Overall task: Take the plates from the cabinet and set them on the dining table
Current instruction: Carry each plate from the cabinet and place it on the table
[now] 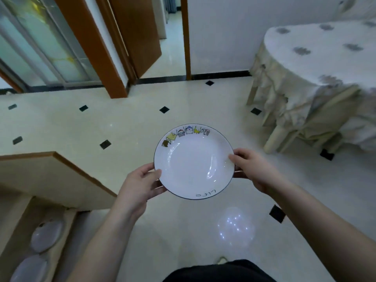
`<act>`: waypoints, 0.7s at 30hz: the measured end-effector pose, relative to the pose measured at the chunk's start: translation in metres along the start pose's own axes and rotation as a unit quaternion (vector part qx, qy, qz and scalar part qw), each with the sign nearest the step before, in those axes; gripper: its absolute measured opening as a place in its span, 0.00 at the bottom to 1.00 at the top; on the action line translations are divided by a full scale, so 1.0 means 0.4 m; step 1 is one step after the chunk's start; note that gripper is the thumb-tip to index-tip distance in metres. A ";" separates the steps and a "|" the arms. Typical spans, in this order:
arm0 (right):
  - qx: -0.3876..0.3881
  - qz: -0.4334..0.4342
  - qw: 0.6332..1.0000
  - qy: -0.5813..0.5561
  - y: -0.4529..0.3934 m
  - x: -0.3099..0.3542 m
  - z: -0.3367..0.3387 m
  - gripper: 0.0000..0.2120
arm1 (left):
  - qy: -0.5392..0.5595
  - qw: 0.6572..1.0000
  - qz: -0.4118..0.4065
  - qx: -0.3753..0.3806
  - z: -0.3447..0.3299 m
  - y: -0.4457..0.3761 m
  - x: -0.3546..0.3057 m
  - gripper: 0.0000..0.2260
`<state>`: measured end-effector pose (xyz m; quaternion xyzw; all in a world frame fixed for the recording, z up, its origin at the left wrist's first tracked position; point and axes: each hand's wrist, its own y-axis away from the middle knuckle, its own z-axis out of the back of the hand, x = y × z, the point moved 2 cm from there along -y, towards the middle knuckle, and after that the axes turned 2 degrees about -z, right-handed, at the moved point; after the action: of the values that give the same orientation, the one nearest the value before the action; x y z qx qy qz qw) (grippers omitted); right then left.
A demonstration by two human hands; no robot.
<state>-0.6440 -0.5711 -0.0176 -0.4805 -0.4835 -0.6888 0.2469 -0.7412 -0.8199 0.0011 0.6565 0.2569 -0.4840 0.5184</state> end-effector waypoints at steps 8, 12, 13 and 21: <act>-0.128 -0.006 0.990 -0.065 -0.036 0.008 0.287 0.09 | -0.074 0.992 -0.002 0.099 -0.308 -0.174 -0.091 0.07; -0.190 -0.005 0.976 -0.106 -0.087 0.032 0.391 0.09 | -0.096 0.983 -0.021 0.155 -0.451 -0.287 -0.162 0.08; -0.206 -0.005 0.972 -0.114 -0.104 0.039 0.418 0.08 | -0.102 0.979 -0.027 0.173 -0.487 -0.317 -0.178 0.08; -0.301 -0.006 0.943 -0.139 -0.241 0.098 0.599 0.09 | -0.118 0.949 -0.051 0.289 -0.731 -0.550 -0.296 0.10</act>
<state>-0.6364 -0.3102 -0.0067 -0.6207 -0.2858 -0.7299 0.0169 -0.8652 -0.4560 0.0112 0.7029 0.0760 -0.6368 0.3077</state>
